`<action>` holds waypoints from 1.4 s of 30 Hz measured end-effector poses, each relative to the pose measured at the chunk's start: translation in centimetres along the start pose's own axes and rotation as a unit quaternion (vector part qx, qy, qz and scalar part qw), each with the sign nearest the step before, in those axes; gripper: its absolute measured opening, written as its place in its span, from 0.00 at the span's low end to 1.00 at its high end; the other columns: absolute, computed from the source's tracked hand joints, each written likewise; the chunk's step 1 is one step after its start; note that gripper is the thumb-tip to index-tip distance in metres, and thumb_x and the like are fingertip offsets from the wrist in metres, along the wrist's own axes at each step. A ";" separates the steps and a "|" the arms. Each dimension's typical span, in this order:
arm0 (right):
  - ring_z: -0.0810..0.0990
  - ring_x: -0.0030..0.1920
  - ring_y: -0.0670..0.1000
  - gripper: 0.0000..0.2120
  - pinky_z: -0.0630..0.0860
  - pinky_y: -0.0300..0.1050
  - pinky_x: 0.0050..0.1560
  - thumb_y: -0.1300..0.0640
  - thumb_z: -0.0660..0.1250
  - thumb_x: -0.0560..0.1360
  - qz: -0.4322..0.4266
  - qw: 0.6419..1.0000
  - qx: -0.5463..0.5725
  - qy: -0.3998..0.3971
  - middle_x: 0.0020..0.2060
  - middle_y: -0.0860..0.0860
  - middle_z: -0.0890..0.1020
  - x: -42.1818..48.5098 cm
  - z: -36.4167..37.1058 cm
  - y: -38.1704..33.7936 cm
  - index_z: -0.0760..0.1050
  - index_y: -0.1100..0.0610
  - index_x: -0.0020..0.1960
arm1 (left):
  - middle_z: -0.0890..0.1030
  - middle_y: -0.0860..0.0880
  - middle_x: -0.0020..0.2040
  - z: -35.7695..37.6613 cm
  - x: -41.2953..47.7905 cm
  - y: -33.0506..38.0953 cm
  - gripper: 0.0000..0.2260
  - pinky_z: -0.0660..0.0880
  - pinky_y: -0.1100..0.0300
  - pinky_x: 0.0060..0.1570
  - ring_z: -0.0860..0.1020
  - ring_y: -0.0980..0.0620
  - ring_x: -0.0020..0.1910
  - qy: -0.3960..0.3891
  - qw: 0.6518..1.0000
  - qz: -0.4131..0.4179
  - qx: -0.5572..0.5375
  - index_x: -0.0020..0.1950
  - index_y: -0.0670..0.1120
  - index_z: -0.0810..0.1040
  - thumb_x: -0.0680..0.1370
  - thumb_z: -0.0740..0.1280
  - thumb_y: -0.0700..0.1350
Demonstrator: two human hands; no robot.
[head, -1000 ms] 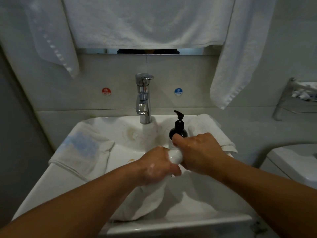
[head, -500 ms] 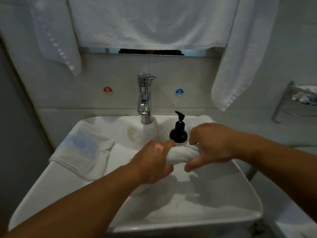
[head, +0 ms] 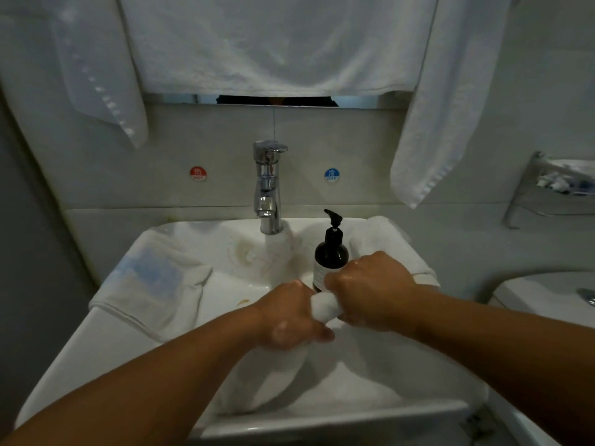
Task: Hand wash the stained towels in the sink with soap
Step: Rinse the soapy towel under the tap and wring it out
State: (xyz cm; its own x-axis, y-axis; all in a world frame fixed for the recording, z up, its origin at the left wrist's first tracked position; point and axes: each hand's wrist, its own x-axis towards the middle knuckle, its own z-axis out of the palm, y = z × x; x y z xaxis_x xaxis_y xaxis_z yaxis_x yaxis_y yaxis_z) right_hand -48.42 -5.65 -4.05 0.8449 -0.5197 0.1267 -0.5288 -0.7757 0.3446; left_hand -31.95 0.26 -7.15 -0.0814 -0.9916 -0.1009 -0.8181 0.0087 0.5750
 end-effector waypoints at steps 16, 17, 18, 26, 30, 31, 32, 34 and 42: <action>0.75 0.22 0.50 0.16 0.64 0.40 0.29 0.54 0.82 0.56 -0.054 0.975 0.019 0.213 0.25 0.48 0.78 0.4 1.9 2.0 0.76 0.52 0.35 | 0.80 0.50 0.31 0.3 -1.3 2.0 0.07 0.75 0.60 0.34 0.78 0.53 0.30 -0.081 0.906 -0.096 -0.405 0.45 0.44 0.80 0.72 0.73 0.35; 0.74 0.22 0.50 0.15 0.64 0.40 0.29 0.54 0.81 0.56 -0.044 0.975 0.016 0.218 0.25 0.48 0.78 0.5 1.9 2.0 0.76 0.52 0.35 | 0.80 0.51 0.31 0.0 -1.3 2.1 0.07 0.75 0.61 0.34 0.78 0.54 0.31 -0.079 0.911 -0.088 -0.394 0.44 0.45 0.80 0.72 0.74 0.36; 0.74 0.22 0.50 0.15 0.63 0.40 0.28 0.55 0.81 0.57 -0.030 0.975 0.014 0.220 0.25 0.48 0.77 0.5 2.1 2.0 0.76 0.52 0.36 | 0.80 0.52 0.32 -0.2 -1.2 2.0 0.06 0.75 0.61 0.35 0.78 0.54 0.32 -0.071 0.926 -0.074 -0.363 0.43 0.47 0.80 0.72 0.75 0.38; 0.79 0.43 0.46 0.20 0.75 0.44 0.44 0.34 0.72 0.69 0.007 0.982 0.170 -0.084 0.43 0.42 0.80 0.3 -0.3 1.4 0.77 0.44 0.54 | 0.84 0.48 0.51 0.0 0.0 -0.2 0.15 0.76 0.59 0.45 0.81 0.48 0.47 0.112 0.979 0.050 0.162 0.58 0.50 0.81 0.74 0.73 0.51; 0.80 0.40 0.46 0.17 0.74 0.42 0.41 0.38 0.78 0.66 0.030 0.949 0.224 -0.221 0.35 0.42 0.80 2.6 -2.0 1.5 0.81 0.48 0.47 | 0.85 0.49 0.50 0.6 0.2 -0.2 0.15 0.80 0.55 0.46 0.83 0.49 0.45 0.164 0.962 0.099 0.196 0.60 0.52 0.81 0.75 0.72 0.53; 0.82 0.39 0.47 0.14 0.76 0.42 0.42 0.44 0.79 0.67 0.050 0.925 0.269 -0.263 0.35 0.43 0.82 3.0 -1.7 1.5 0.81 0.49 0.48 | 0.85 0.50 0.50 0.7 0.3 -0.3 0.16 0.81 0.54 0.48 0.83 0.49 0.46 0.167 0.960 0.107 0.200 0.61 0.52 0.80 0.75 0.72 0.53; 0.83 0.38 0.47 0.11 0.78 0.42 0.42 0.50 0.79 0.69 0.068 0.901 0.307 -0.300 0.35 0.44 0.83 3.1 -1.4 1.2 0.81 0.50 0.48 | 0.85 0.50 0.51 0.7 0.3 -0.3 0.16 0.81 0.53 0.50 0.83 0.49 0.47 0.163 0.958 0.110 0.207 0.62 0.53 0.80 0.75 0.72 0.52; 0.84 0.39 0.50 0.12 0.80 0.43 0.42 0.54 0.78 0.70 0.079 0.899 0.307 -0.303 0.39 0.48 0.85 2.8 -0.8 0.4 0.81 0.53 0.51 | 0.84 0.49 0.51 0.6 0.2 -0.4 0.15 0.81 0.52 0.50 0.83 0.49 0.47 0.140 0.962 0.091 0.217 0.60 0.52 0.81 0.74 0.73 0.51; 0.75 0.36 0.51 0.07 0.70 0.44 0.40 0.50 0.68 0.74 0.024 0.998 0.019 -0.049 0.40 0.48 0.78 1.0 -0.3 -1.0 0.78 0.48 0.52 | 0.83 0.47 0.47 0.8 0.7 0.2 0.13 0.80 0.55 0.46 0.81 0.48 0.43 0.077 0.986 0.032 0.142 0.52 0.46 0.82 0.73 0.73 0.54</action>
State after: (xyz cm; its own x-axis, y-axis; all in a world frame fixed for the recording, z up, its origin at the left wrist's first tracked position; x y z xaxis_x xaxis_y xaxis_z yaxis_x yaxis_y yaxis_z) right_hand -47.04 -5.31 -4.01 0.8075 -0.5877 0.0507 -0.5730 -0.7610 0.3042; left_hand -32.65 -0.37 -7.77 -0.0680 -0.9956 0.0645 -0.9426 0.0854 0.3229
